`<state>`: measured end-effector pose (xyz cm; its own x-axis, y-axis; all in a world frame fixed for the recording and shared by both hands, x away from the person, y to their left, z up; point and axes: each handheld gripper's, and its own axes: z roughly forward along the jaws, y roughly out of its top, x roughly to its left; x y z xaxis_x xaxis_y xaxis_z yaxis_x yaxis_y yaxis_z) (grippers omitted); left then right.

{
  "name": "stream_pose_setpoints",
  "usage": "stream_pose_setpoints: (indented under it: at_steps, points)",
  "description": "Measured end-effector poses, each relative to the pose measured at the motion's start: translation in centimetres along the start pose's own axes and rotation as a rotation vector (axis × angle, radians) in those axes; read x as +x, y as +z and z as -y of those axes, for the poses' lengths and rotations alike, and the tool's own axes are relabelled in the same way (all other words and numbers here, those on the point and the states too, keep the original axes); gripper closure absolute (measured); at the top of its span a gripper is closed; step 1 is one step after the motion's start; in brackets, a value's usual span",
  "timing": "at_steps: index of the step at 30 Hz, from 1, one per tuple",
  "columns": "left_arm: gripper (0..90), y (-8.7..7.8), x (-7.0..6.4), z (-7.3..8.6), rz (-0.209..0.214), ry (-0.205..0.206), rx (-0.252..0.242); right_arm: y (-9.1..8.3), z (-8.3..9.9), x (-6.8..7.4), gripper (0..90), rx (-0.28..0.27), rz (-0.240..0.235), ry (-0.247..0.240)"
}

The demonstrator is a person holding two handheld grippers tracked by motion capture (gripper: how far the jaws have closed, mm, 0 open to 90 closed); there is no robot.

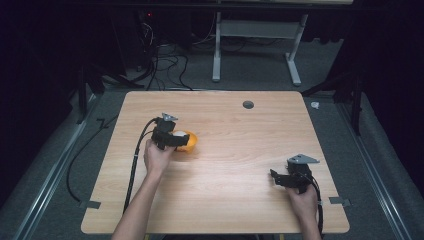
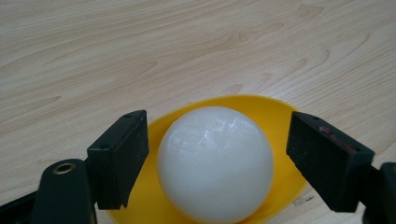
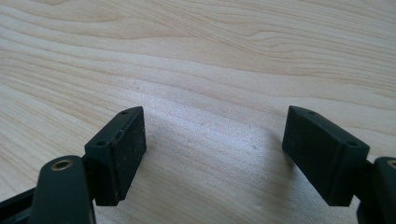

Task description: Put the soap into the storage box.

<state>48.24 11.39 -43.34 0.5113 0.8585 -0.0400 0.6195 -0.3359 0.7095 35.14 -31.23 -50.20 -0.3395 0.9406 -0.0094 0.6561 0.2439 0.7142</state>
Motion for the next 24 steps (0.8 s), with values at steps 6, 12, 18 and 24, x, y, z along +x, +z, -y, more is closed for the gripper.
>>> stream_pose_setpoints:
  at_steps: [6,12,18,24]
  points:
    - [22.2,-0.8,-0.1,-0.2,0.006,0.005,-0.015,0.0,0.0,0.0,22.4,0.001,0.001,-0.001]
    - [22.2,-1.6,-0.1,-0.2,0.007,0.010,-0.023,0.0,0.0,0.0,22.4,0.002,0.001,0.000]
    - [22.4,-2.3,0.1,-0.2,0.001,0.015,-0.027,0.0,0.0,0.0,22.4,0.000,0.000,0.000]
    - [22.4,-3.0,0.3,0.0,0.000,0.013,-0.033,0.0,0.0,0.0,22.4,0.000,0.000,0.000]
